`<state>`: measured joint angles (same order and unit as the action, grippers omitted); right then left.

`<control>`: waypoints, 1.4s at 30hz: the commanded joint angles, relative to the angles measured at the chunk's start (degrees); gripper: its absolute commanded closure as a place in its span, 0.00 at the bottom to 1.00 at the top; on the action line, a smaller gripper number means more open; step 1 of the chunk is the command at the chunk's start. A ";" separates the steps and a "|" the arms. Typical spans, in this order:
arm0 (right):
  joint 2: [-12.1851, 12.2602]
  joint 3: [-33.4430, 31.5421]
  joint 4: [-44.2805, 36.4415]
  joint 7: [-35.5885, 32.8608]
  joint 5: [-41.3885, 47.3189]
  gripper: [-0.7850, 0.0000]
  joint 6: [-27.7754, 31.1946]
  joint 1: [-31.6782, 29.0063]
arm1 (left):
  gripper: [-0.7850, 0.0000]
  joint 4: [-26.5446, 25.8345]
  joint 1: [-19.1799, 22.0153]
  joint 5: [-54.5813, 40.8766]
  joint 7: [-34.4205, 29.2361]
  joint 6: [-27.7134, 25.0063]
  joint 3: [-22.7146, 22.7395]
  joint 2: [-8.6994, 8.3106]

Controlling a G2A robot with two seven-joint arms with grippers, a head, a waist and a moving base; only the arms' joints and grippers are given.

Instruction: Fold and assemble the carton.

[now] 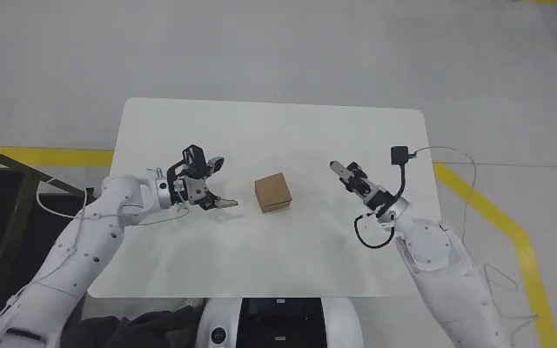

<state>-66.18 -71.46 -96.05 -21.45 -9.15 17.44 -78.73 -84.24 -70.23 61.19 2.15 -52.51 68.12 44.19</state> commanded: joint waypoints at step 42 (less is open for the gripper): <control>0.67 -4.91 -4.42 9.18 -32.40 0.00 -9.24 1.09 | 0.00 -1.35 -0.09 -5.99 -8.62 -0.35 12.14 -1.63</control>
<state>-65.52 -76.37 -100.47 -12.28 -41.55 8.20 -77.64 -85.59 -70.32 55.20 -6.46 -52.86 80.26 42.56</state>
